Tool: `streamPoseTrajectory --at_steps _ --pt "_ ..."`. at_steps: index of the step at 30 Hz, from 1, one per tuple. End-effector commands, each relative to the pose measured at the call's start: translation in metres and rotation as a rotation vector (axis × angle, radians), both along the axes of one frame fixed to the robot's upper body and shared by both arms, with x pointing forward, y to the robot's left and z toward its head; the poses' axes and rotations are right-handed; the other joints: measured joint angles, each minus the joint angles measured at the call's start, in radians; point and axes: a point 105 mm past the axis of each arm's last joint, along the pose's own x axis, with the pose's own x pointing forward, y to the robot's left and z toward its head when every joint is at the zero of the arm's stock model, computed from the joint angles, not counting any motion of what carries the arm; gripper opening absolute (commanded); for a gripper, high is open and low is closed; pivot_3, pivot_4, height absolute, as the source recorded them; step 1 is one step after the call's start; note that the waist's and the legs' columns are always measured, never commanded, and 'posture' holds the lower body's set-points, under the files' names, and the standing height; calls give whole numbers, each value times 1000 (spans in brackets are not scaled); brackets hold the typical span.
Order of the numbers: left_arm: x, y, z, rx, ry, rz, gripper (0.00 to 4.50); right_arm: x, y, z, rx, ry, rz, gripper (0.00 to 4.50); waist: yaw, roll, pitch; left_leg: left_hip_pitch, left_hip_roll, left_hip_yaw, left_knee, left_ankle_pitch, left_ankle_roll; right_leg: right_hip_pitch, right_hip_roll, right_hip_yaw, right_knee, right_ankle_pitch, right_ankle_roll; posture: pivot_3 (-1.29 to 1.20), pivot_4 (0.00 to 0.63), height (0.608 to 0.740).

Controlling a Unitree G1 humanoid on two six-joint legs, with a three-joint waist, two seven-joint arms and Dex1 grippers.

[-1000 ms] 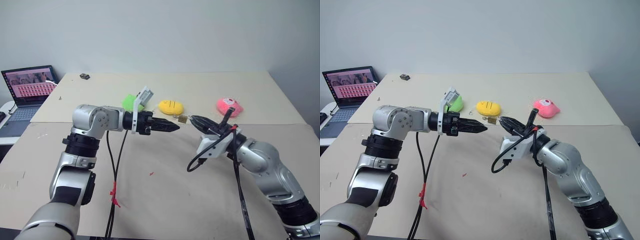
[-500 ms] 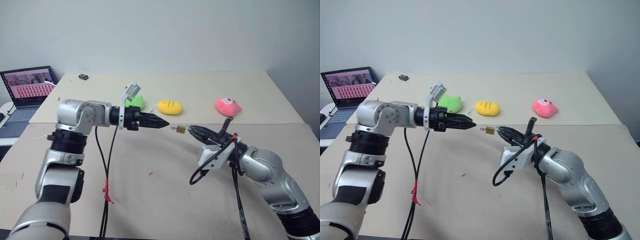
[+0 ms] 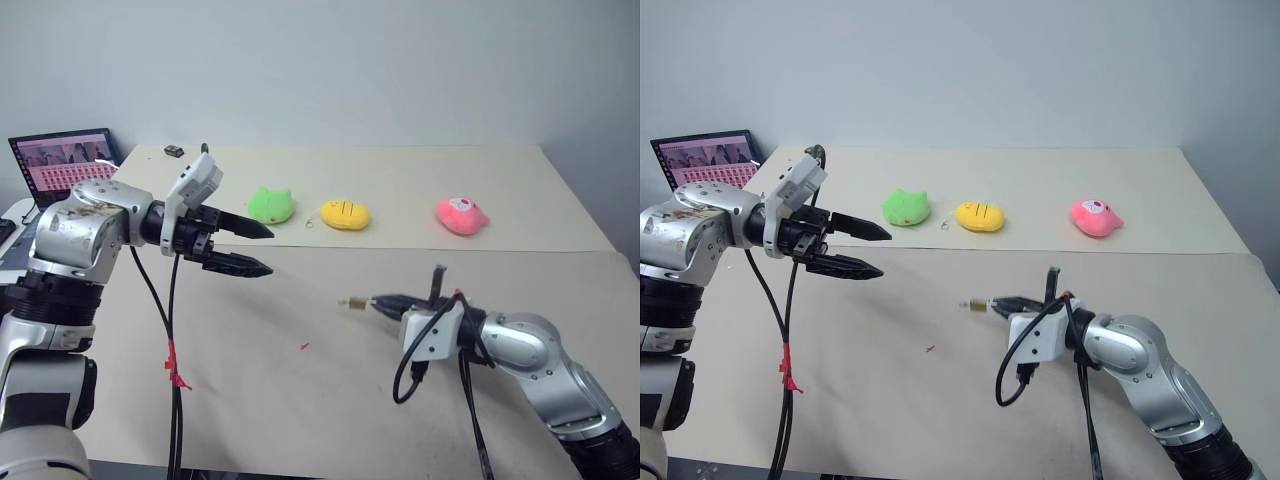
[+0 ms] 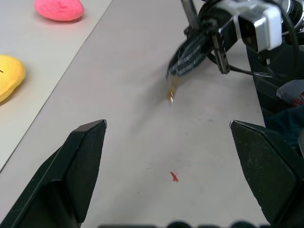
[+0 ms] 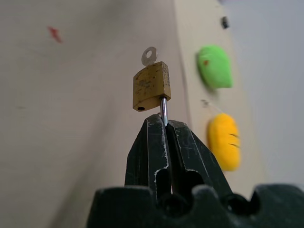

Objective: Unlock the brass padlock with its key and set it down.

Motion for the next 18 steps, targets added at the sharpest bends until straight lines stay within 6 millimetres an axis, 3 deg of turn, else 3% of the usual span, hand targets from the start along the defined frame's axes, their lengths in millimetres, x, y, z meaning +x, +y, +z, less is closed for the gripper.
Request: streamPoseTrajectory --at_steps 1,3,6,18 --pt "-6 -2 9 -13 -35 -18 4420 -12 2 6 27 81 45 0 -3 0 0 0 0 0 0 0 0 0 0 0 0 0 0 0 150 660" --pt "-9 -4 6 -11 -20 -16 4420 -29 5 -3 57 244 79 0 -3 0 0 -2 0 0 -1 -2 4 0 0 0 0 0 0 0 150 660" --pt "-12 -6 5 -16 -7 -13 4420 -38 6 -20 88 384 58 0 -3 0 0 0 2 -1 0 -6 10 3 2 -1 4 0 -1 0 150 660" --pt "-20 -8 10 -1 -4 -15 4420 -23 5 -57 93 413 -48 0 -3 -3 2 6 2 0 0 -6 10 7 2 -1 0 -1 1 0 150 660"
